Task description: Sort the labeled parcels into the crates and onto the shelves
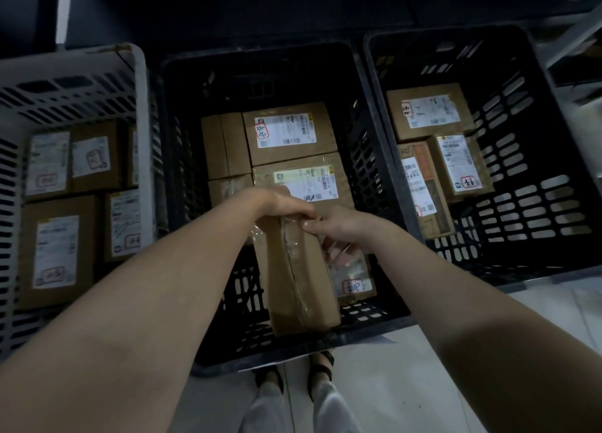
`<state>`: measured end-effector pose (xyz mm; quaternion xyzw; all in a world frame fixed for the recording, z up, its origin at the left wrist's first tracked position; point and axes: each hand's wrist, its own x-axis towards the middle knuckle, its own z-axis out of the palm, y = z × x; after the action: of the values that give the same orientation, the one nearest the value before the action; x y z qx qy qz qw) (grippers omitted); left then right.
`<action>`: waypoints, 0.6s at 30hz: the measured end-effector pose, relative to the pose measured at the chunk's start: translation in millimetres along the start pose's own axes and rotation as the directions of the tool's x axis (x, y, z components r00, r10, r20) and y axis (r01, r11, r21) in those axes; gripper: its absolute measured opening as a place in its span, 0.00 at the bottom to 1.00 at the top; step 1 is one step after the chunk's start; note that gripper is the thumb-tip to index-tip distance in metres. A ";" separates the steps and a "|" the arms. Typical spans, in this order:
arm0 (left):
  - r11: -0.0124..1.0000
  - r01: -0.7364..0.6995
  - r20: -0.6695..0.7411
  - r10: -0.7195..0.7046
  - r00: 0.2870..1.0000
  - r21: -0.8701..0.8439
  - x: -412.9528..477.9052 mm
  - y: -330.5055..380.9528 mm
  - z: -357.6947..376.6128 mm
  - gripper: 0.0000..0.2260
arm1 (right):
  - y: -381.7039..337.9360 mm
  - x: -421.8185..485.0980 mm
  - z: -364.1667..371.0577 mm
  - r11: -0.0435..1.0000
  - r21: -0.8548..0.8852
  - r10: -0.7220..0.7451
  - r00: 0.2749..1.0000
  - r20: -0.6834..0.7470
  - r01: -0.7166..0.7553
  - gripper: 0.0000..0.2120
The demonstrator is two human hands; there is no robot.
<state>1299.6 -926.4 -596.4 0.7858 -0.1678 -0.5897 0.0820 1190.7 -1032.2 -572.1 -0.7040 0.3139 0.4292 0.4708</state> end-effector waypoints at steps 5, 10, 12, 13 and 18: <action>0.997 -0.076 -0.064 0.074 0.995 -0.024 -2.7 -11.2 2.0 0.27 | -11.2 3.5 8.2 0.994 -0.103 -0.050 0.999 -0.021 0.047 0.22; 0.976 -0.215 -0.148 0.209 0.967 -0.028 -10.0 -13.1 6.1 0.16 | -11.8 4.0 13.2 0.990 -0.028 -0.140 0.989 -0.047 0.139 0.16; 0.985 -0.170 -0.162 0.171 0.972 0.021 -8.1 -9.4 6.8 0.29 | -8.3 2.4 11.7 0.987 0.034 -0.153 0.987 -0.047 0.155 0.13; 0.990 -0.129 -0.190 0.137 0.972 0.049 -5.6 -7.9 8.1 0.36 | -7.2 1.9 10.9 0.986 0.069 -0.150 0.988 -0.047 0.153 0.13; 0.997 -0.059 -0.235 0.070 0.970 0.053 -0.8 -3.9 11.5 0.37 | -9.1 4.3 9.5 0.989 0.088 -0.113 0.992 -0.064 0.118 0.19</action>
<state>1289.0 -921.7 -600.2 0.8461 -0.1955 -0.4850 0.1027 1197.4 -1020.3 -574.2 -0.7109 0.3057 0.3656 0.5172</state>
